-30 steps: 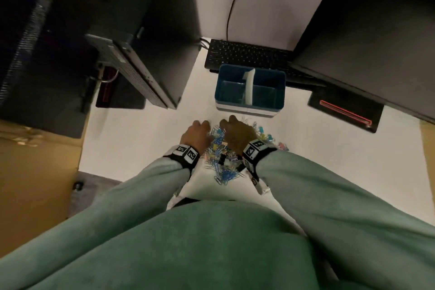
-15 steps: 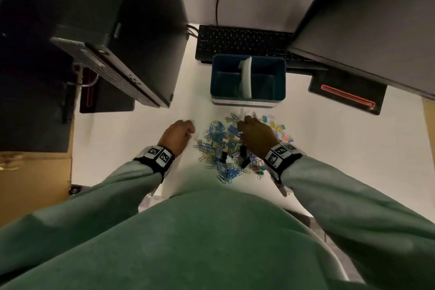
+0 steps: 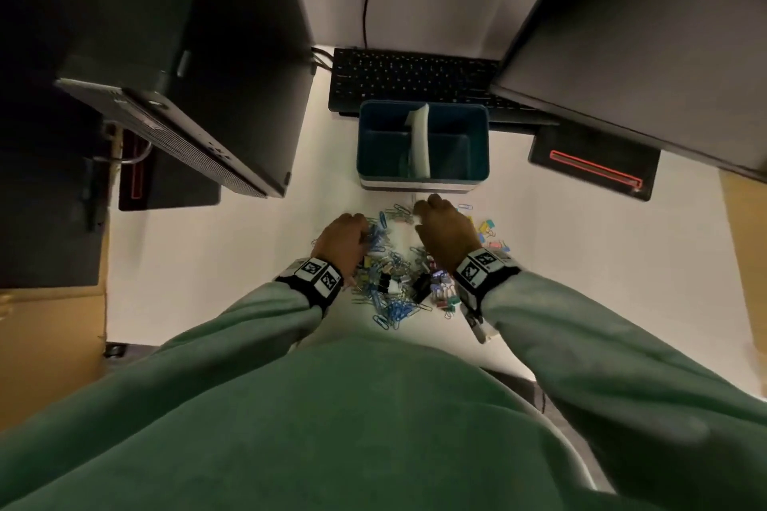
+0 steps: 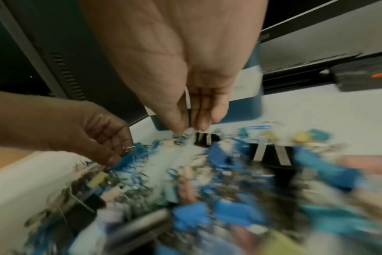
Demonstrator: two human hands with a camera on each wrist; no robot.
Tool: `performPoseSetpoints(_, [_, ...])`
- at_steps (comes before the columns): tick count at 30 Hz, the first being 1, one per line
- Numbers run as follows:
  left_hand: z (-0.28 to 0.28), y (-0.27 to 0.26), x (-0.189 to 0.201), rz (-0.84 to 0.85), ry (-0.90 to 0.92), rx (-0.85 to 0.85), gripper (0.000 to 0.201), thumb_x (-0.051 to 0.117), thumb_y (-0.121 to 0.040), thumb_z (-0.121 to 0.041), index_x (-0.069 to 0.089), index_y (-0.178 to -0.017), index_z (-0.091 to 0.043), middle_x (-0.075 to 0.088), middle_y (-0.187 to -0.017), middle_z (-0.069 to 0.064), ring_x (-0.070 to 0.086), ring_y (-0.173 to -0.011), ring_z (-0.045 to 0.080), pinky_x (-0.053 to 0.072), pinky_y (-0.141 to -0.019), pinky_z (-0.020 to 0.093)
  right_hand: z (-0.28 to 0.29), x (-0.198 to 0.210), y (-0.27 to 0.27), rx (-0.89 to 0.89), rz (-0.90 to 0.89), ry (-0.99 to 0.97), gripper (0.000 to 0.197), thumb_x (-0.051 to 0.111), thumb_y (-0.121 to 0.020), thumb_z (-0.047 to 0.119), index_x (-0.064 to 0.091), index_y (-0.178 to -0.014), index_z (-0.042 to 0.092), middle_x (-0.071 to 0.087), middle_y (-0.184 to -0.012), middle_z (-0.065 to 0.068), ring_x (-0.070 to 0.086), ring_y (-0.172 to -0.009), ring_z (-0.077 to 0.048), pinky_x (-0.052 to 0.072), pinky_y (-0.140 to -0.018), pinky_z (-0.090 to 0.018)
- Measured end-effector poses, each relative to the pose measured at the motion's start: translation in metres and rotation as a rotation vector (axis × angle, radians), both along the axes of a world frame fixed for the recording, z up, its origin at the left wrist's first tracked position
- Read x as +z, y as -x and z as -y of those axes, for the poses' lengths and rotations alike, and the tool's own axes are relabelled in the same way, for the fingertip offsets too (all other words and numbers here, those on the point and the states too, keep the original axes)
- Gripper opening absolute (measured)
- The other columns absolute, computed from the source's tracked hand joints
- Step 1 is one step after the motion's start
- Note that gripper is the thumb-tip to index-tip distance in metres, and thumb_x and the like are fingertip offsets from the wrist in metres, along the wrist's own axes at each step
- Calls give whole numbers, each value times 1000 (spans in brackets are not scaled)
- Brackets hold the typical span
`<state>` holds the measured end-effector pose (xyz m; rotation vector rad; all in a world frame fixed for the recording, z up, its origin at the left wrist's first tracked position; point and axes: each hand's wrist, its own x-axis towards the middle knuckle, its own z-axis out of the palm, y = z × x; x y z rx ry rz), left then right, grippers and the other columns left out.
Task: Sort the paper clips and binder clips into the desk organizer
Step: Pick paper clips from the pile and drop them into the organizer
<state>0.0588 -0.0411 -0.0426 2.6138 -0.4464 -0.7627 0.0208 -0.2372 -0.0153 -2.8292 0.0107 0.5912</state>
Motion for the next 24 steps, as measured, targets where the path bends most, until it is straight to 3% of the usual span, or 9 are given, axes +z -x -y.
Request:
performPoseSetpoints(4, [-7, -2, 3, -59, 108, 88, 12, 68, -81, -12, 65, -93, -11, 67, -95, 10, 62, -87, 27, 50, -75, 30, -27, -6, -15, 13, 31, 71, 54, 63, -87, 9, 41, -136, 6, 40, -140, -14, 46, -123, -32, 51, -89, -42])
performPoseSetpoints(10, [-22, -1, 16, -88, 221, 165, 7, 66, -84, -10, 67, -91, -12, 67, -89, 6, 62, -79, 21, 50, -71, 27, -14, -8, -13, -54, 7, 24, 37, 59, -86, 0, 52, -122, 3, 56, -122, -15, 56, -112, -32, 50, -89, -40])
performPoseSetpoints(12, [-24, -3, 24, -97, 270, 182, 8, 65, -85, -7, 67, -93, -10, 66, -88, 4, 59, -77, 16, 46, -67, 19, -5, -14, -9, -94, -23, -27, 30, 58, -87, 2, 55, -117, 2, 60, -115, -16, 60, -106, -33, 52, -85, -40])
performPoseSetpoints(15, [-27, -7, 33, -145, 326, 217, 6, 66, -87, -10, 66, -93, -12, 64, -84, -4, 56, -74, 5, 38, -64, 6, 7, -15, -3, -248, -39, -170, 19, 50, -92, 9, 64, -103, 1, 66, -104, -17, 64, -96, -33, 50, -77, -33])
performPoseSetpoints(17, [-29, -10, 36, -177, 322, 210, 5, 66, -87, -14, 64, -90, -17, 63, -81, -8, 55, -73, 0, 38, -64, 10, 17, -12, 3, -380, -34, -286, 17, 54, -90, 12, 69, -97, 5, 70, -97, -13, 66, -89, -28, 51, -75, -29])
performPoseSetpoints(21, [-35, -13, 33, -227, 306, 217, 8, 68, -85, -21, 60, -85, -23, 63, -78, -9, 56, -71, 4, 40, -65, 21, 31, -2, 13, -503, -45, -531, 6, 64, -87, 12, 70, -88, 13, 69, -84, 1, 63, -74, -13, 47, -66, -17])
performPoseSetpoints(24, [-33, -12, 41, -249, 353, 243, 11, 70, -84, -23, 60, -85, -22, 66, -79, -4, 58, -70, 8, 41, -64, 22, 34, 12, 12, -601, -92, -818, 8, 63, -88, 2, 68, -91, 7, 69, -80, -6, 63, -64, -11, 54, -65, -25])
